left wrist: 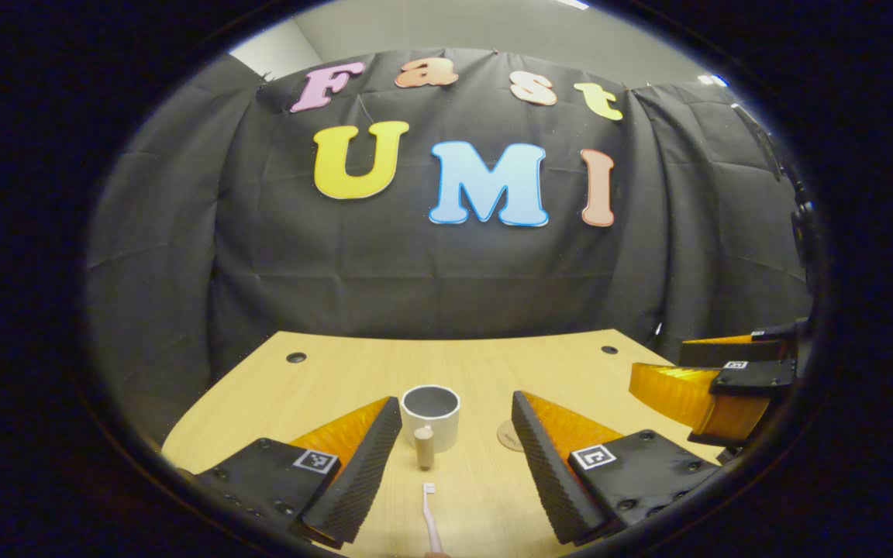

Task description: Put the toothbrush and toothpaste on the desktop into the cup, then pick up the cup and place it on the coaster on the desktop.

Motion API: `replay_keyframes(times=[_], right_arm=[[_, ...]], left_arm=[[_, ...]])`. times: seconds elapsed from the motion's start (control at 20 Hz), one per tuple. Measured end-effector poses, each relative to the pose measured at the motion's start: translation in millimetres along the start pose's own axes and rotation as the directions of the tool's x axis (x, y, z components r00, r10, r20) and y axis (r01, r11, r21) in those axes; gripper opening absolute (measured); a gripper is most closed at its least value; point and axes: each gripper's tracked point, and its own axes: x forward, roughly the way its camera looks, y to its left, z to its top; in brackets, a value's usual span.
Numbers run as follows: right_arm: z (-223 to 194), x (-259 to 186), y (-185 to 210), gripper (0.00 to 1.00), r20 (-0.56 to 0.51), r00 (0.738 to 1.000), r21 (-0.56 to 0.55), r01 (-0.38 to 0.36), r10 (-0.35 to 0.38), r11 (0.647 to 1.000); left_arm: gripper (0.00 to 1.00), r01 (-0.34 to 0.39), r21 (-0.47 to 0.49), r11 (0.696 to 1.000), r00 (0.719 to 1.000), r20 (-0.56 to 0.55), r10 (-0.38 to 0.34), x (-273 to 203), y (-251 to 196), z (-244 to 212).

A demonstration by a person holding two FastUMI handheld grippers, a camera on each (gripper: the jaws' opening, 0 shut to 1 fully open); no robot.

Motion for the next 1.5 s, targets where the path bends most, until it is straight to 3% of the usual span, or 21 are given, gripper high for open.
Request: replay_keyframes(times=[0.35,0.7,0.95,1.25,1.3,1.5], right_arm=[[-50.3,20.2,11.3,0.94,-0.22,0.974,0.032,-0.047,0.053,0.998],[-95.1,28.5,13.5,0.94,-0.385,0.919,0.051,-0.069,0.083,0.996],[-119.1,31.5,12.5,0.95,-0.482,0.87,0.062,-0.082,0.102,0.995],[-151.7,34.6,13.6,0.95,-0.592,0.798,0.076,-0.086,0.114,0.993],[-156.3,34.8,12.8,0.95,-0.612,0.783,0.075,-0.085,0.112,0.994],[-177.6,33.4,9.9,0.95,-0.69,0.718,0.072,-0.063,0.095,0.995]], left_arm=[[0.94,-0.007,-0.019,1.0,0.979,-0.204,0.003,25.5,6.7,-57.8],[0.94,-0.029,-0.048,0.998,0.904,-0.428,0.006,41.1,17.0,-121.2],[0.94,-0.05,-0.072,0.996,0.825,-0.565,0.001,41.6,19.9,-159.2],[0.94,-0.056,-0.083,0.995,0.708,-0.706,-0.019,36.5,15.6,-196.1],[0.94,-0.059,-0.091,0.994,0.685,-0.728,-0.026,35.4,13.7,-200.8],[0.94,-0.072,-0.078,0.994,0.545,-0.838,-0.027,18.0,13.7,-229.0]])
